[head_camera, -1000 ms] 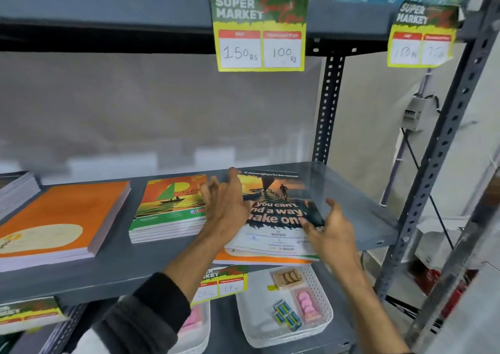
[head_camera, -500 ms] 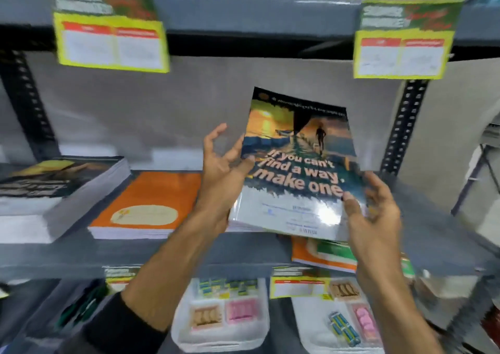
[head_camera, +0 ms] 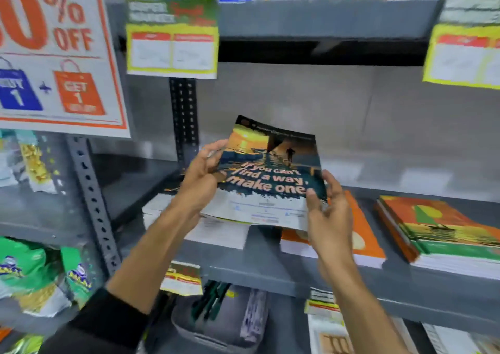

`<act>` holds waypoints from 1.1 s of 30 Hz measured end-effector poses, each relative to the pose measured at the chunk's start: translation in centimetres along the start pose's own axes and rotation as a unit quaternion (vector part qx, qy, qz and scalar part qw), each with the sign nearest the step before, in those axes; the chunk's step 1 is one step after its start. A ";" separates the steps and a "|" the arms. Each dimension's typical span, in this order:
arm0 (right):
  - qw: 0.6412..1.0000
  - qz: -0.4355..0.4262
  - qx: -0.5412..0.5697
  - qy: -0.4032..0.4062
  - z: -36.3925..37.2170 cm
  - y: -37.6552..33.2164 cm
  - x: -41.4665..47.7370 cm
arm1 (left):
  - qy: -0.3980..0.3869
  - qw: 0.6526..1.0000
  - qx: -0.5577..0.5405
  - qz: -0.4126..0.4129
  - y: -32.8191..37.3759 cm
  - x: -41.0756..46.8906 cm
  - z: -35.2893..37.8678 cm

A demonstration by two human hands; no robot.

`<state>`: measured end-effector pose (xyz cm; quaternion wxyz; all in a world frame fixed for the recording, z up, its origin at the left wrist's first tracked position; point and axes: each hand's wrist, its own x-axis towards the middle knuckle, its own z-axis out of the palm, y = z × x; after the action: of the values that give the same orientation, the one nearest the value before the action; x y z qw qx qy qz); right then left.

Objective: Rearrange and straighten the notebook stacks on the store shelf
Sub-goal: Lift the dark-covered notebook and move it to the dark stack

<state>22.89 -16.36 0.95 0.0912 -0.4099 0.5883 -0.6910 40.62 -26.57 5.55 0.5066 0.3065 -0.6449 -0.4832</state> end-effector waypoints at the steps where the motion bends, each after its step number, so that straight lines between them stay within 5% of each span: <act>1: 1.000 0.000 -0.008 -0.013 1.8 0.0 -0.3 | -0.002 1.000 0.015 -0.005 -0.4 0.8 -1.9; 7: 0.994 0.034 -0.060 -0.080 9.5 0.0 -1.6 | -0.022 0.985 0.167 -0.029 -3.7 4.4 -9.6; 11: 0.964 0.049 -0.210 -0.154 11.4 0.9 -2.8 | -0.058 0.883 0.462 -0.067 -6.5 5.7 -11.7; 17: 0.939 0.062 -0.265 -0.212 10.3 0.3 -1.8 | -0.090 0.821 0.564 -0.022 -5.8 5.2 -11.2; 20: 0.941 -0.020 -0.300 -0.155 8.6 -0.9 -0.3 | -0.012 0.826 0.554 0.103 -5.0 5.1 -9.1; 24: 0.847 -0.231 -0.478 0.019 5.0 -2.1 2.6 | 0.068 0.805 0.531 0.257 -2.8 4.4 -2.0; 29: 0.794 -0.237 -0.553 0.081 -2.5 -1.8 5.3 | 0.081 0.798 0.503 0.322 -1.7 2.1 8.0; 33: 0.789 -0.218 -0.564 0.108 -11.4 -0.6 5.7 | 0.052 0.818 0.477 0.316 -1.4 0.4 16.9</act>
<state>11.73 -11.22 4.45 -0.3737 -0.4282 0.7745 -0.2778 24.36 -22.09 4.08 0.4543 0.3136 -0.8291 0.0886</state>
